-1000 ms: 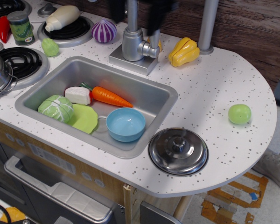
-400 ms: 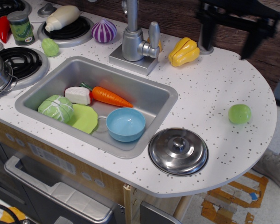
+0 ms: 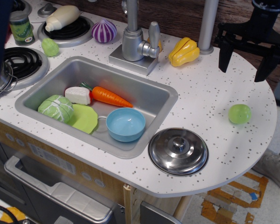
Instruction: Put pear in bowl
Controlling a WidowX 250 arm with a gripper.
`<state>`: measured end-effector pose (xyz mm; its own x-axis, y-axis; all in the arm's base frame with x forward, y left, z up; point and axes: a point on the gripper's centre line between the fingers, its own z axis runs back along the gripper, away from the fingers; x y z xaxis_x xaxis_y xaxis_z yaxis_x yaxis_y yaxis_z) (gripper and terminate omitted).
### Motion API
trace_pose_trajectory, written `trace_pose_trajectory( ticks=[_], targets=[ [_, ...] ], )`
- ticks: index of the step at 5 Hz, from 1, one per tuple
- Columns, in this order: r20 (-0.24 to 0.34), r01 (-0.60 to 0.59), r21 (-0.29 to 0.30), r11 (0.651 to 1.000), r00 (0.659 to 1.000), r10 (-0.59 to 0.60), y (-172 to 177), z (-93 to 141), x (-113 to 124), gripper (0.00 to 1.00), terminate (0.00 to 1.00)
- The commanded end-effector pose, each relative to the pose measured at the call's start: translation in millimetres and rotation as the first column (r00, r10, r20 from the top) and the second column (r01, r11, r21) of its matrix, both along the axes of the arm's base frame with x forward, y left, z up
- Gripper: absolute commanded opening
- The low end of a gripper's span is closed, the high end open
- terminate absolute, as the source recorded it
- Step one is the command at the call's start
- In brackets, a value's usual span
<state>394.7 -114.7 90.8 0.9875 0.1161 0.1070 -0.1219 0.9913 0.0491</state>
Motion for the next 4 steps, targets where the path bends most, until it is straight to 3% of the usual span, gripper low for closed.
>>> trace_pose_trajectory(
  ticks=[1,4],
  targets=[
    [0.078,0.064,-0.003,0.998,0.995,-0.063,-4,-8,4,1.00,0.00],
    [0.183,0.121,0.017,0.993,0.976,-0.122,-16,-49,11,1.00,0.00]
  ],
)
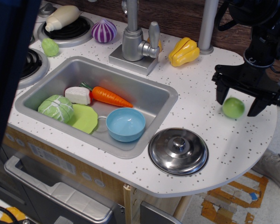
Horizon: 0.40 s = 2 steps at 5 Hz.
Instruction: Put pear in bowl
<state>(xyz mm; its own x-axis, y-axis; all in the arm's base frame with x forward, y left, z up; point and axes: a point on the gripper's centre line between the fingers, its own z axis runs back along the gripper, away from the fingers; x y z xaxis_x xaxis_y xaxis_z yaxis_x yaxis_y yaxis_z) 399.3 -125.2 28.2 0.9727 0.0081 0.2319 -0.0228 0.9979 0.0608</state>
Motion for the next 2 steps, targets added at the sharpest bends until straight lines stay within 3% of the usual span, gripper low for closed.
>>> trace_pose_trajectory(
  ticks=[1,2],
  targets=[
    [0.059,0.071,-0.026,0.997,0.996,-0.069,-7.4,6.9,16.2,1.00,0.00],
    [0.059,0.067,-0.041,0.997,0.996,-0.065,-8.5,1.1,22.6,1.00,0.00]
  ],
)
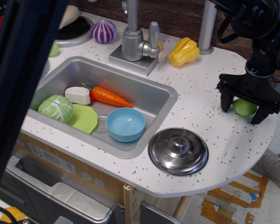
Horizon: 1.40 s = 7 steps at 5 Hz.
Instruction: Put pear in bowl
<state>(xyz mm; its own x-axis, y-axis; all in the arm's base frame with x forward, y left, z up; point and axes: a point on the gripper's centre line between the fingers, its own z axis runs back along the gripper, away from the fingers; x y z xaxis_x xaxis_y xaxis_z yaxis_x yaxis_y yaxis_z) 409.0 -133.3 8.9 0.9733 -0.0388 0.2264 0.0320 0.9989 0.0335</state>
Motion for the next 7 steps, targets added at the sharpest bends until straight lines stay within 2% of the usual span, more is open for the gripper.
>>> trace_pose_trajectory(
  ticks=[1,2,3,4,5,6,7],
  targets=[
    [0.030,0.003,-0.055,0.998,1.000,-0.002,-6,12,19,0.00,0.00],
    [0.034,0.001,-0.057,0.998,0.999,0.001,-2,14,8,0.00,0.00],
    [0.021,-0.002,-0.051,0.999,1.000,0.003,-1,14,7,0.00,0.00],
    [-0.040,-0.002,0.026,1.000,0.999,0.003,1,9,6,0.00,0.00],
    [-0.072,-0.006,0.115,0.993,0.997,0.014,50,59,-44,0.00,0.00],
    [-0.076,0.002,0.116,0.993,0.997,0.006,100,76,-64,0.00,0.00],
    [-0.053,0.006,0.117,0.993,0.999,0.001,150,61,-80,0.00,0.00]
  ],
)
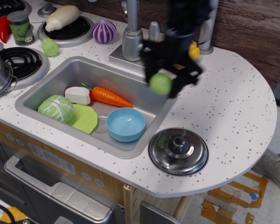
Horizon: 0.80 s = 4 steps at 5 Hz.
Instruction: Put pear in bowl
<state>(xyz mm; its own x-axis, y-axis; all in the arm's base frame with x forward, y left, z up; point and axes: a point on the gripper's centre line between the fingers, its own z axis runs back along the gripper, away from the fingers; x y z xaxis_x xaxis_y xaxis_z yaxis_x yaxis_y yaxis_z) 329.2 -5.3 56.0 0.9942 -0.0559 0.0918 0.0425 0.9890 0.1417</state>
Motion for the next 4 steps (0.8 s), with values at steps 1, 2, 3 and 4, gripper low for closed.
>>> trace_pose_trajectory(
  ticks=[1,2,3,4],
  targets=[
    [0.122,0.027,0.005,1.000,0.992,-0.028,72,-5,-2,0.00,0.00],
    [0.136,0.052,0.004,0.999,0.989,-0.052,85,-22,2,0.00,0.00],
    [0.157,0.056,-0.008,0.998,0.986,-0.054,87,-26,-1,1.00,0.00],
    [0.150,0.043,-0.019,0.999,0.988,-0.040,75,-26,-6,1.00,0.00]
  ],
)
